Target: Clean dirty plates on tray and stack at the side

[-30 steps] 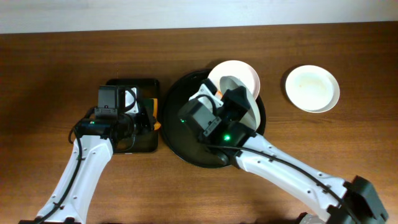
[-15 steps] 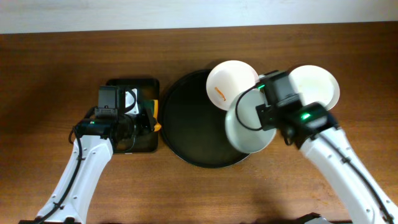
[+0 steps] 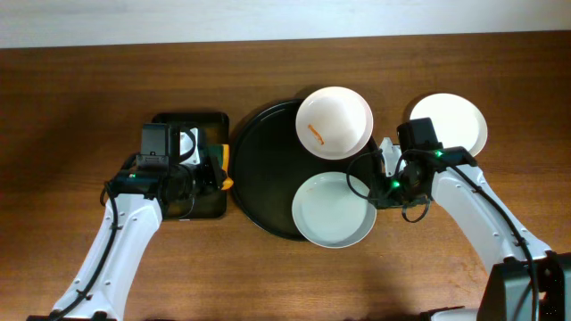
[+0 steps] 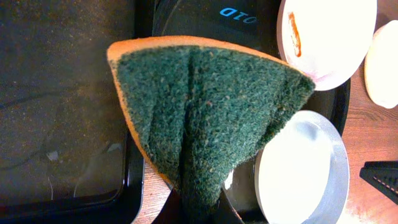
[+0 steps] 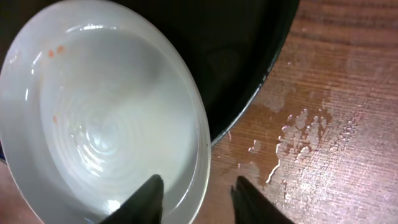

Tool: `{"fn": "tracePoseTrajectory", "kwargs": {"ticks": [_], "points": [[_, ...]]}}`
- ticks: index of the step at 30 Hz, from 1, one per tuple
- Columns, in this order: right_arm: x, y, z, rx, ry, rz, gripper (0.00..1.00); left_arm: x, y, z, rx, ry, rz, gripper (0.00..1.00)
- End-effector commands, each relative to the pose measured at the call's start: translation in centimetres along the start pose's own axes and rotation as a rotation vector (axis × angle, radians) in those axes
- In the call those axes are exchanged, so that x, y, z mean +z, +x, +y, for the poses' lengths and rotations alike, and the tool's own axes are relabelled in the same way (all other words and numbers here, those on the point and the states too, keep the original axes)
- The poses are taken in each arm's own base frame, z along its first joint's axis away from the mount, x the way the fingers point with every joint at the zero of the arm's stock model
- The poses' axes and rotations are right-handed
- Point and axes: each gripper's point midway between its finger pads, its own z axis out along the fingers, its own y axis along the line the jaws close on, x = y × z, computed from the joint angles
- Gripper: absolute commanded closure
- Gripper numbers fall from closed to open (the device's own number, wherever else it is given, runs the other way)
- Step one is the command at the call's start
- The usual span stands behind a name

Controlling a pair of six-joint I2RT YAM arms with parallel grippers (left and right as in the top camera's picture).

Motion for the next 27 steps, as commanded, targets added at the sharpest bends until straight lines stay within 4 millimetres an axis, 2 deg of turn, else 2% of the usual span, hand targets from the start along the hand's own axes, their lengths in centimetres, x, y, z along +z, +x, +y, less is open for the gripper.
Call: {"fn": "tracePoseTrajectory", "kwargs": {"ticks": [1,2,3,6,9,10,12,13,15,17,18,19,20,21,24,27], "points": [[0.1,1.2,-0.1,0.091,-0.003,0.048,0.51,0.0,0.1,-0.2,0.012,0.019,0.006,1.00],[0.1,1.8,0.0,0.137,-0.001,0.072,0.39,0.0,0.1,-0.2,0.012,0.019,0.006,1.00],[0.1,2.7,0.0,0.194,0.000,0.104,0.34,0.0,0.1,-0.2,0.011,0.019,0.007,1.00],[0.8,5.1,1.7,0.343,-0.094,0.199,0.34,0.0,0.1,-0.2,0.011,0.018,0.007,1.00],[1.9,5.2,3.6,0.394,-0.235,0.198,0.35,0.0,0.1,-0.2,0.012,0.019,0.007,1.00],[2.7,5.6,3.6,0.437,-0.243,0.198,0.36,0.0,0.1,-0.2,0.012,0.018,0.007,1.00],[4.6,6.8,3.5,0.486,-0.275,0.194,0.42,0.0,0.1,-0.2,0.011,0.018,0.009,1.00],[5.1,6.9,3.8,0.479,-0.316,0.181,0.48,0.0,0.1,-0.2,0.011,0.018,0.009,1.00],[5.7,6.9,4.1,0.481,-0.383,0.153,0.55,0.0,0.1,-0.2,0.011,0.018,0.009,1.00],[6.0,6.9,3.5,0.496,-0.393,0.134,0.63,0.0,0.1,-0.2,0.011,0.018,0.009,1.00],[5.9,6.7,3.3,0.485,-0.395,0.122,0.72,0.0,0.1,-0.2,0.012,0.018,0.008,1.00],[5.9,6.7,3.1,0.480,-0.396,0.115,0.85,0.0,0.1,-0.2,0.012,0.018,0.007,1.00],[5.9,6.6,3.0,0.484,-0.395,0.113,0.93,0.0,0.1,-0.2,0.012,0.018,0.007,1.00],[5.8,6.5,2.9,0.483,-0.395,0.109,0.96,0.0,0.1,-0.2,0.012,0.019,0.008,1.00],[5.2,5.5,2.9,0.456,-0.388,0.068,0.96,0.0,0.1,-0.2,0.012,0.019,0.008,1.00],[2.9,3.3,1.9,0.429,-0.294,-0.024,0.96,0.0,0.1,-0.3,0.012,0.028,0.010,1.00]]}}
